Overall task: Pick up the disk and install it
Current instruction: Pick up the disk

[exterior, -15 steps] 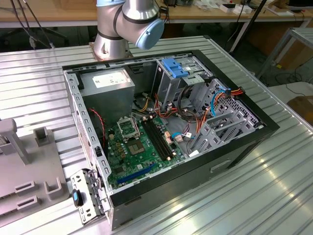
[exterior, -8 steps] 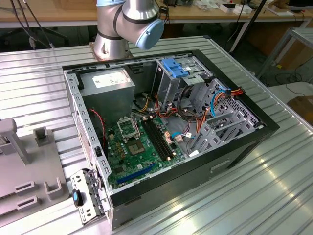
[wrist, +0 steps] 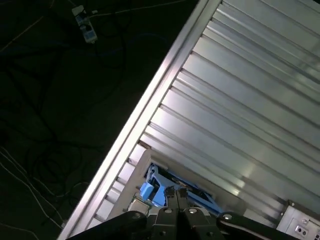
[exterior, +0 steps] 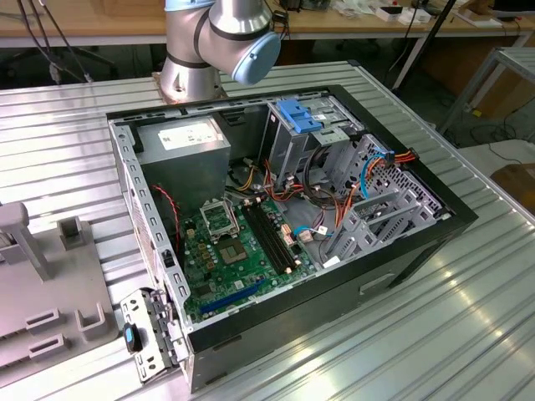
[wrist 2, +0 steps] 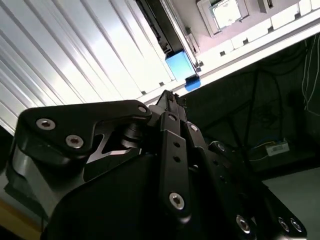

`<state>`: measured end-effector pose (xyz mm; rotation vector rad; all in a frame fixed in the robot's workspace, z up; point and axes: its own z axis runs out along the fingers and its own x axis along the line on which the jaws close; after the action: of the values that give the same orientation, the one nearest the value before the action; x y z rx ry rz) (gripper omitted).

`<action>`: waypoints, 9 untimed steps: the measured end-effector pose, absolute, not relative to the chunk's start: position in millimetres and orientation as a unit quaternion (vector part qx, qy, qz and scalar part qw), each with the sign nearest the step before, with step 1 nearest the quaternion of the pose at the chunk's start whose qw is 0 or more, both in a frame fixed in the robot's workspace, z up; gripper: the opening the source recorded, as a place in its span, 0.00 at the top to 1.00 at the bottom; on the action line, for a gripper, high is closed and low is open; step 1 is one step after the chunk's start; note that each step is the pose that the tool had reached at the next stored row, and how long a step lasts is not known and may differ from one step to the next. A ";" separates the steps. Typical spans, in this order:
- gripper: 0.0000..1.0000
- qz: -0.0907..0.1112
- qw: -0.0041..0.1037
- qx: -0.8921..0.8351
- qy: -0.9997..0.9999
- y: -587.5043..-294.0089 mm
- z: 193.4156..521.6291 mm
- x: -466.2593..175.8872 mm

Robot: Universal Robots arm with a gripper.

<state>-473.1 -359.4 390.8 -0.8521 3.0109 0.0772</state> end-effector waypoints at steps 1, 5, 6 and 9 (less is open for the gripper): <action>0.89 0.025 0.006 -0.281 0.959 -359.4 390.8 -473.0; 0.89 0.025 0.004 -0.326 0.945 -359.4 390.8 -473.1; 0.89 0.025 0.004 -0.341 0.940 -359.4 390.7 -473.0; 0.89 0.025 0.003 -0.388 0.921 -359.4 390.6 -473.0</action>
<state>-473.0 -359.4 390.6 -1.2162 2.8897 0.0790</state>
